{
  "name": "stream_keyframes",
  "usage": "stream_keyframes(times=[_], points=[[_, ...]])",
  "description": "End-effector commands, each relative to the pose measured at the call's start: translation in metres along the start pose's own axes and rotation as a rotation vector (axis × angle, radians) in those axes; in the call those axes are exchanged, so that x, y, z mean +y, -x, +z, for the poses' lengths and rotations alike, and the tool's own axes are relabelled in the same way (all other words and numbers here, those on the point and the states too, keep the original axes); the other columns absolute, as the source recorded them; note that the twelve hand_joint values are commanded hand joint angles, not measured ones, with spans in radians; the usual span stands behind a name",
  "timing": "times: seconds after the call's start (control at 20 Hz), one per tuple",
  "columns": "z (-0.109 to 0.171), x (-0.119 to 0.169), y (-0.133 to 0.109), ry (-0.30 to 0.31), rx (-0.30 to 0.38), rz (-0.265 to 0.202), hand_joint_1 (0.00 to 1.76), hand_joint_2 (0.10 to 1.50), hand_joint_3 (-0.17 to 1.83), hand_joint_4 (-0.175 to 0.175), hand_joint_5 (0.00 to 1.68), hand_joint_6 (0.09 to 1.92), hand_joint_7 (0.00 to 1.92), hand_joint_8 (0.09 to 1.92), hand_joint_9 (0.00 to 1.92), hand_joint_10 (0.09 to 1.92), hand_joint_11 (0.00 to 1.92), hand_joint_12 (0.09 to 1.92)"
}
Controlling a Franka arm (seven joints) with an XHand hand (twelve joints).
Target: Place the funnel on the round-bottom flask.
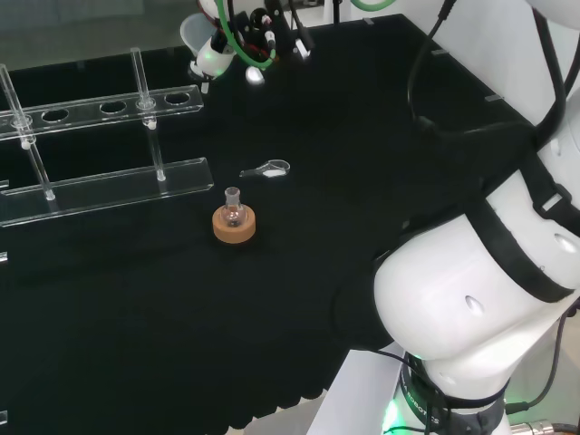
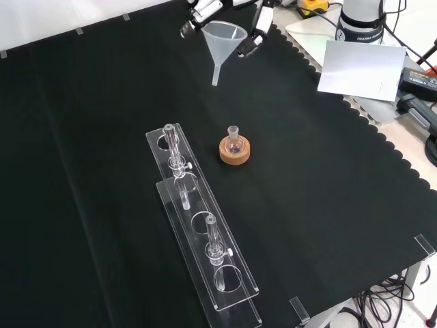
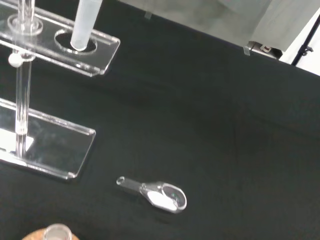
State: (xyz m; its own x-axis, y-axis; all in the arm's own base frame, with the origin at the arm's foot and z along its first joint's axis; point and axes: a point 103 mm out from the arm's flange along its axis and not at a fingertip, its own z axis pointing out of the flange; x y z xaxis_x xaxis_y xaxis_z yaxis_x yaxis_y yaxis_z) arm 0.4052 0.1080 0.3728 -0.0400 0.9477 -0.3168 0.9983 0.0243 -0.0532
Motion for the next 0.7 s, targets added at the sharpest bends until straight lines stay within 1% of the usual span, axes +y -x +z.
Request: stream_keyframes(times=[0.05,0.35,0.7], points=[[0.020,-0.021,-0.004,-0.040,-0.046,0.008,0.66,0.86,0.53,-0.086,0.49,0.09,0.70,0.93,1.05,0.73,0.76,1.16],[0.042,-0.027,-0.017,-0.083,-0.092,-0.001,0.66,0.86,0.53,-0.083,0.49,0.09,0.70,0.92,1.05,0.73,0.75,1.16],[0.064,-0.024,-0.034,-0.122,-0.125,-0.020,0.66,0.86,0.53,-0.077,0.49,0.09,0.70,0.92,1.05,0.72,0.75,1.17]])
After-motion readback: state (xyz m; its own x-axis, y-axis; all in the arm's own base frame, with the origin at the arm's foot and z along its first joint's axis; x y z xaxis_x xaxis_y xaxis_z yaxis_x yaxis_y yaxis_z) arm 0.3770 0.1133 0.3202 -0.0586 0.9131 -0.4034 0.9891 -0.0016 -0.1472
